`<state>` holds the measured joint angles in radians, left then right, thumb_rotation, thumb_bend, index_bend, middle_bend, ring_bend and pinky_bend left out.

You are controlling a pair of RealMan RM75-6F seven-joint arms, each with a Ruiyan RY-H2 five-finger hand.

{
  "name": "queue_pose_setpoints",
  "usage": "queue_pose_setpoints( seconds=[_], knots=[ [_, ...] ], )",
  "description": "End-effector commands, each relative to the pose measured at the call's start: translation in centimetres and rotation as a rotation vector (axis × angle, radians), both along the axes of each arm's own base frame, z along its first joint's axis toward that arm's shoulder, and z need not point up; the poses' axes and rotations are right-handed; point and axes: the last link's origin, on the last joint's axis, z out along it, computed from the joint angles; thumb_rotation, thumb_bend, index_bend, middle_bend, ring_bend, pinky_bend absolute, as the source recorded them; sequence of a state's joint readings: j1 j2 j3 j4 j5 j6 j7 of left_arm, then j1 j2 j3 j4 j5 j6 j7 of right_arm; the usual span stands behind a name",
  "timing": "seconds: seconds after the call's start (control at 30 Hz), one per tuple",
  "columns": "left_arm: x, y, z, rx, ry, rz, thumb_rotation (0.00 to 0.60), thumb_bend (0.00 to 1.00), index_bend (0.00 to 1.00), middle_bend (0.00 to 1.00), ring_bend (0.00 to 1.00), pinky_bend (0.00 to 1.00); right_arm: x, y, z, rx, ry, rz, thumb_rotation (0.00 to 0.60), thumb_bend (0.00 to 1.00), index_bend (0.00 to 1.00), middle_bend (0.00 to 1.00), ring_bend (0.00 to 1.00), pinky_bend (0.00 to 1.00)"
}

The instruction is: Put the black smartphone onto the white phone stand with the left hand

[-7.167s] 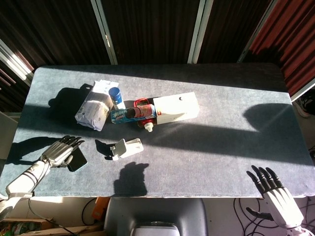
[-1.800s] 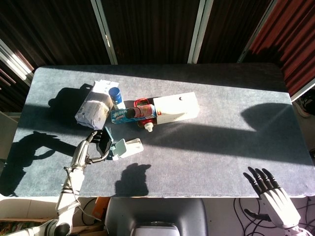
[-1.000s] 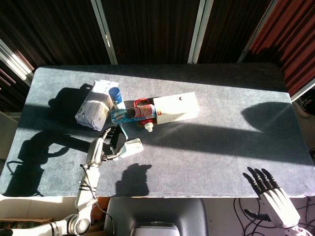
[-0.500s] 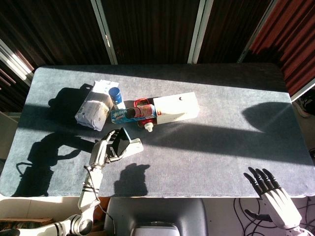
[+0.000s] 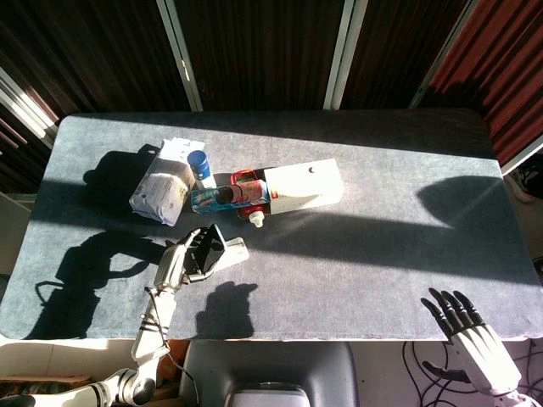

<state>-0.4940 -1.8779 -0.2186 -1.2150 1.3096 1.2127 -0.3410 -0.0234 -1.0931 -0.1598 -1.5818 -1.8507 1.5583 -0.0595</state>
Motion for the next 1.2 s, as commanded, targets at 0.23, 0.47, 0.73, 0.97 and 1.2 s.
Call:
queue_pose_setpoints(
  seconds=[0.23, 0.47, 0.73, 0.97, 1.2],
  knots=[
    [-0.34, 0.35, -0.37, 0.007, 0.017, -0.012, 0.6, 0.43, 0.9, 1.0, 0.74, 0.6, -0.01, 0.0, 0.05, -0.002, -0.002, 0.0, 0.6, 0.25, 0.0, 0.0, 0.0, 0.0],
    [-0.51, 0.47, -0.45, 0.008, 0.017, -0.009, 0.6, 0.42, 0.87, 1.0, 0.73, 0.6, 0.0, 0.01, 0.05, -0.001, -0.002, 0.001, 0.6, 0.25, 0.0, 0.0, 0.0, 0.0],
    [-0.81, 0.46, -0.66, -0.022, 0.035, -0.017, 0.6, 0.38, 0.55, 0.8, 0.53, 0.42, 0.01, 0.01, 0.04, 0.0, -0.001, 0.001, 0.6, 0.25, 0.0, 0.0, 0.0, 0.0],
    [-0.77, 0.53, -0.73, -0.047, 0.029, -0.006, 0.6, 0.37, 0.39, 0.65, 0.41, 0.3, 0.02, 0.01, 0.09, -0.002, -0.003, 0.001, 0.6, 0.25, 0.0, 0.0, 0.0, 0.0],
    [-0.74, 0.47, -0.96, -0.072, 0.04, -0.001, 0.6, 0.36, 0.33, 0.55, 0.31, 0.25, 0.02, -0.02, 0.14, -0.002, -0.004, 0.002, 0.6, 0.25, 0.0, 0.0, 0.0, 0.0]
  ],
)
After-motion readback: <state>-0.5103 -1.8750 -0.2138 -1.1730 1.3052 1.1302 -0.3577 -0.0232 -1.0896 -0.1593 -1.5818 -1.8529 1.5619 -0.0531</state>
